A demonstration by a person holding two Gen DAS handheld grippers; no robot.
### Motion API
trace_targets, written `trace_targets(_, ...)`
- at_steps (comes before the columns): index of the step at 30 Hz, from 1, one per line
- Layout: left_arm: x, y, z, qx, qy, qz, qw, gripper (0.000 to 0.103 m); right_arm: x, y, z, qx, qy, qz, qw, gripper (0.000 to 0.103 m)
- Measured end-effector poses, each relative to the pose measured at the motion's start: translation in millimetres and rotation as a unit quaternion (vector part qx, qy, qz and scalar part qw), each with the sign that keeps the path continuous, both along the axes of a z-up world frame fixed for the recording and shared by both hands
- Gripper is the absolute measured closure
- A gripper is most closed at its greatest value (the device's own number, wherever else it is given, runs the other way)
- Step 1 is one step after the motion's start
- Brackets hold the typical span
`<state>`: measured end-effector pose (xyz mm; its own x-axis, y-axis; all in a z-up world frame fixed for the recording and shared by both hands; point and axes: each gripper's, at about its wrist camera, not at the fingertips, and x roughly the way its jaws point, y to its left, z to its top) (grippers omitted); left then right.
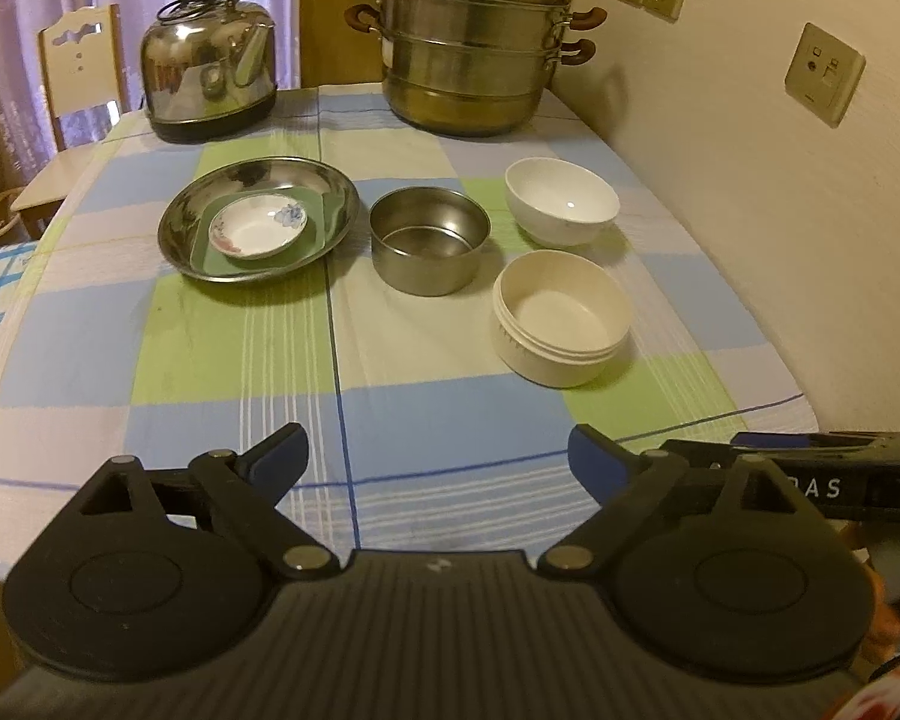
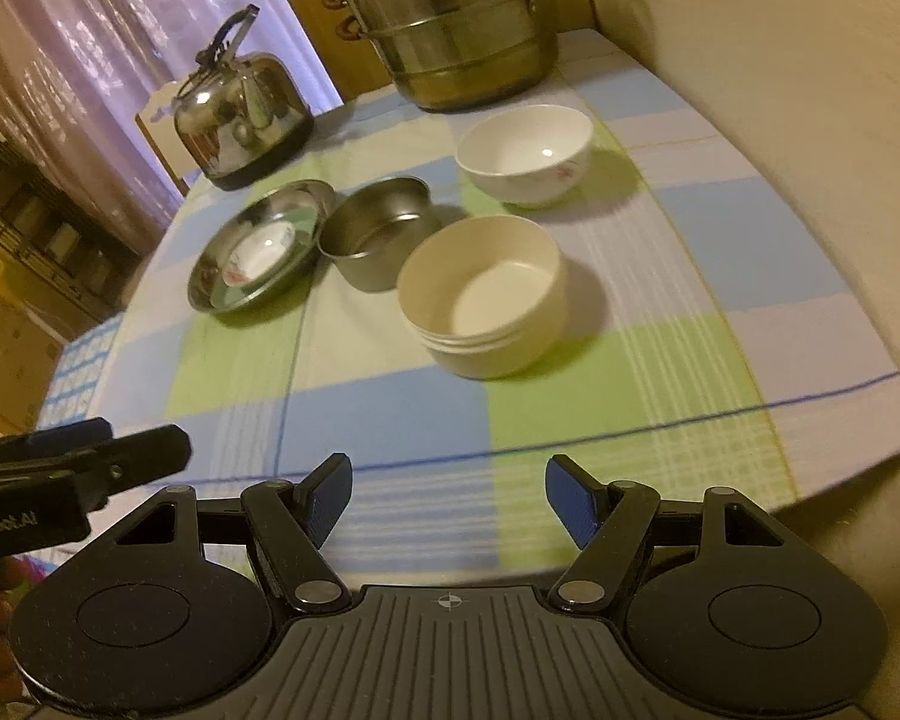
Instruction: Organize plates and bowls
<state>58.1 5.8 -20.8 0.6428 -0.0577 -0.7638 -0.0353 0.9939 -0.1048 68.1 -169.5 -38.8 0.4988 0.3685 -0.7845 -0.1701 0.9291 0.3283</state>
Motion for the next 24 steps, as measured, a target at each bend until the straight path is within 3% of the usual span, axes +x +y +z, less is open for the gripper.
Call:
trace_targets(7,-17,-14,1,-0.001,0.004,0.017,0.9998,0.01,-14,-6,5,-0.032,-0.017,0.014,0.999,0.032)
trace_targets(24,-32,-38,7,0.021,0.003,0.02,0.9996,0.01,-27,-29,11,-0.014,-0.035,0.017,0.999,0.032)
